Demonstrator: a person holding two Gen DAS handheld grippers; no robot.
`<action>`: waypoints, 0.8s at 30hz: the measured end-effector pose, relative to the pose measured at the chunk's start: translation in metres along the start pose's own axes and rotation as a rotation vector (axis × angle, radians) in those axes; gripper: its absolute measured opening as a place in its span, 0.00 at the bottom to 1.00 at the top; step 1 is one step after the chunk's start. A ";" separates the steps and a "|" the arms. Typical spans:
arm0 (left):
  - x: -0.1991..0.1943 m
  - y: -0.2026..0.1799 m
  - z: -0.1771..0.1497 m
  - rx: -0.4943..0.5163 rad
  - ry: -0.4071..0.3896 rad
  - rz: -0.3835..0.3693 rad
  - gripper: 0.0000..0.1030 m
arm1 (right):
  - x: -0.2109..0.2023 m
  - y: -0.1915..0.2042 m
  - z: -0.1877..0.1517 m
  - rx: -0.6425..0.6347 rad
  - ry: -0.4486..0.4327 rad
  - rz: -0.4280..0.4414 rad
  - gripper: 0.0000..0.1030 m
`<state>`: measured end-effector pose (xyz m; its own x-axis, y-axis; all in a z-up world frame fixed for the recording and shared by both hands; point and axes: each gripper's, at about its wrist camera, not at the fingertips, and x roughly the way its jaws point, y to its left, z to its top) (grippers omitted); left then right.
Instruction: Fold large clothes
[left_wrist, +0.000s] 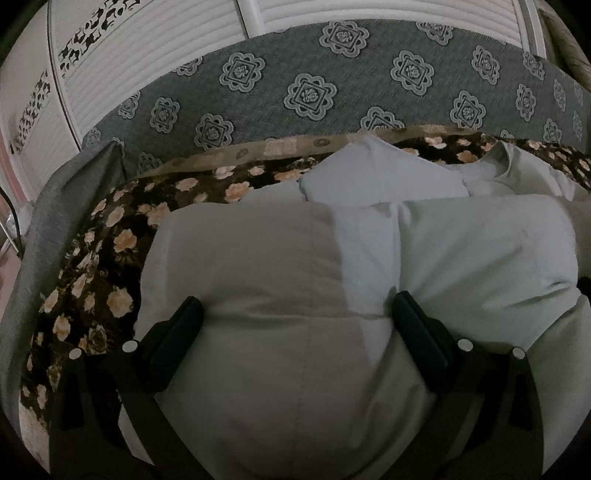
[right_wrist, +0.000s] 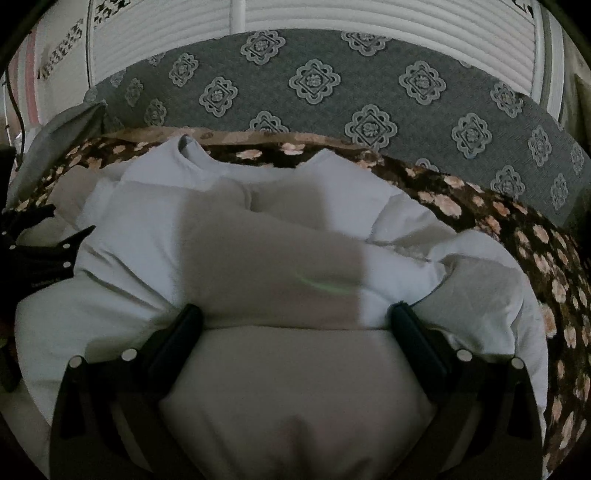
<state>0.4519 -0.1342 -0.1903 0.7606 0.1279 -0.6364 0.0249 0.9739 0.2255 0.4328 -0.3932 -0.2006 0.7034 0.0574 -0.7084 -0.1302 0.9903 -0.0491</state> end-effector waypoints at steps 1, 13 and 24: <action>-0.004 0.002 -0.002 -0.007 -0.006 -0.005 0.97 | -0.005 0.001 -0.004 0.003 0.000 -0.007 0.99; -0.134 0.135 -0.083 -0.242 0.049 -0.182 0.97 | -0.135 0.012 -0.100 -0.075 0.028 -0.041 0.99; -0.197 0.260 -0.187 -0.498 0.299 -0.107 0.97 | -0.232 -0.037 -0.144 0.150 0.132 -0.061 0.99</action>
<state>0.1875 0.1290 -0.1442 0.5530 0.0008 -0.8332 -0.2710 0.9458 -0.1789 0.1737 -0.4614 -0.1354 0.6078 -0.0107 -0.7940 0.0220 0.9998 0.0034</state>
